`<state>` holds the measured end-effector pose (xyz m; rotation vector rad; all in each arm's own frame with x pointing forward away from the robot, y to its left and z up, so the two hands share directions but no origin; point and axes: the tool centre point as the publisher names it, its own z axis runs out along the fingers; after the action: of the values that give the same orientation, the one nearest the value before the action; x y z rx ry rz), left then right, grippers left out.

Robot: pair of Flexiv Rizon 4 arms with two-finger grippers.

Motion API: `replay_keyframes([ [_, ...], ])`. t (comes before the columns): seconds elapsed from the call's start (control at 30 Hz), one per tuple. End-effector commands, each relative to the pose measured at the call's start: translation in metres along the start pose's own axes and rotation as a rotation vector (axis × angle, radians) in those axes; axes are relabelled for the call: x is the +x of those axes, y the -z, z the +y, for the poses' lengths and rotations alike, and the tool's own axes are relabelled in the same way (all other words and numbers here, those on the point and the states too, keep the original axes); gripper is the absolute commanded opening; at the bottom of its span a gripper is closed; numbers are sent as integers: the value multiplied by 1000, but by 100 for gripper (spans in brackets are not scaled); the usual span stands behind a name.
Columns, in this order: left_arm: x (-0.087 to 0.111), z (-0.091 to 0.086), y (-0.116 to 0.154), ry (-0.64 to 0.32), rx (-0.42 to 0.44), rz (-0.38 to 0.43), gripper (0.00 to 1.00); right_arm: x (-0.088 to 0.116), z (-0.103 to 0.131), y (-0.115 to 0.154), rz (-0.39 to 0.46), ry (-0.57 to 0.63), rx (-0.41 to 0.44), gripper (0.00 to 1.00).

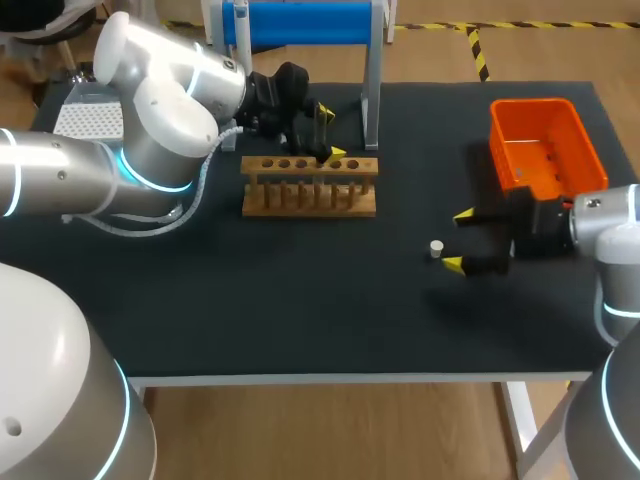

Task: Invert the test tube, pick up the pipette, mount the tip to pipette, aspirate from beaker and dispense into the tube, eject the tip, return the pipette, and cap with the stopper.

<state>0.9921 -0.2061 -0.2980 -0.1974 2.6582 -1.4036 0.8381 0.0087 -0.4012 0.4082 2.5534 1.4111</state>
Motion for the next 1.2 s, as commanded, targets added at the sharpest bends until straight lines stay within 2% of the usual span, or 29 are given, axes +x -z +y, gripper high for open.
replay_keyframes([
  [0.03,0,1,-1,-1,3,-2,100,0,-1,-10,-13,-5,6,100],
  [0.37,0,1,-1,-1,3,-2,100,2,0,-21,-16,-22,11,100],
  [0.43,0,1,-1,-1,3,-2,100,1,-1,-23,-16,-26,13,94],
  [0.5,0,1,-1,-1,3,-2,100,0,-2,-25,-19,-30,15,94],
  [0.57,0,1,-1,-1,3,-2,100,-1,-2,-26,-21,-35,17,87],
  [0.63,0,1,-1,-1,3,-2,100,-2,-3,-27,-27,-42,17,88],
  [0.7,0,1,-1,-1,3,-2,100,-3,-4,-28,-28,-45,18,81],
  [0.77,0,1,-1,-1,3,-2,100,-3,-4,-28,-28,-47,19,57],
  [0.8,0,1,-1,-1,3,-2,100,-3,-4,-28,-28,-48,19,55],
  [0.93,0,1,-1,-1,3,-2,100,-3,-6,-29,-29,-51,21,60],
  [1.2,0,1,-1,-1,3,-2,100,-3,-8,-32,-33,-57,27,56],
])
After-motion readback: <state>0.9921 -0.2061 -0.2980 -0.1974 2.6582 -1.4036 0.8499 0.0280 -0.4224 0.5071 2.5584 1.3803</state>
